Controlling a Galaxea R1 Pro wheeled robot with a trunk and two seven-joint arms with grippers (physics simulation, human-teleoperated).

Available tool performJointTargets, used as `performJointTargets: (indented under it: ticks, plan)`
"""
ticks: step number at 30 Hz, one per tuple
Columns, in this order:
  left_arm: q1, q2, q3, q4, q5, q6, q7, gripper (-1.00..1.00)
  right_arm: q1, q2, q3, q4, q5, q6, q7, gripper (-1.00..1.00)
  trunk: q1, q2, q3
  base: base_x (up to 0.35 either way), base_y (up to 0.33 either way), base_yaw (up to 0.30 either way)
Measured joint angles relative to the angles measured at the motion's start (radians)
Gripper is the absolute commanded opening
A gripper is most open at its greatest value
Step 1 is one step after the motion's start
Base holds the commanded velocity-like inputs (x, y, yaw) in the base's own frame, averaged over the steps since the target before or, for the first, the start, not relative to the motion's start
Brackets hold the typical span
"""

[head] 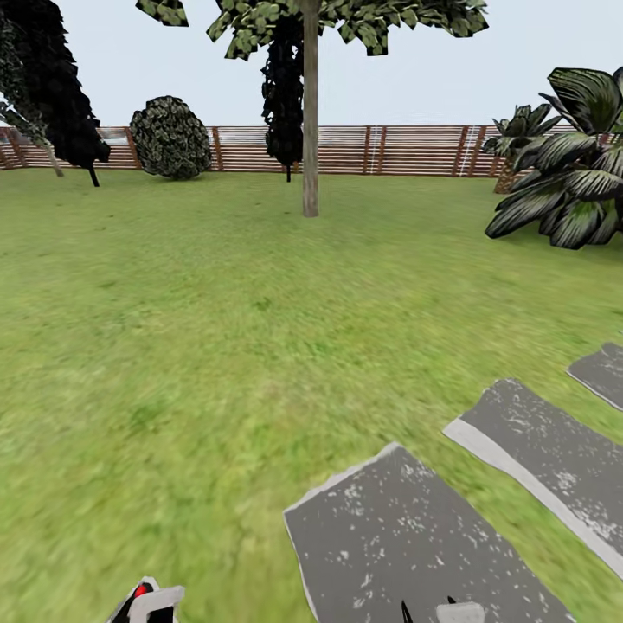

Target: In the garden, pick up the pesticide atomizer on the floor and spray pesticide onto both trees until each tree trunk is fully covered.

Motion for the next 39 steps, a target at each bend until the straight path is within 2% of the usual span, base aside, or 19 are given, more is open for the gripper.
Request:
performJointTargets:
  ticks: [39]
  plan:
    - [0.0,0.001,0.0,0.0,0.0,0.0,0.0,-1.0,0.0,-0.002,0.002,0.002,0.002,0.0,0.001,1.0,0.0,0.0,0.0,0.337,0.0,0.0]
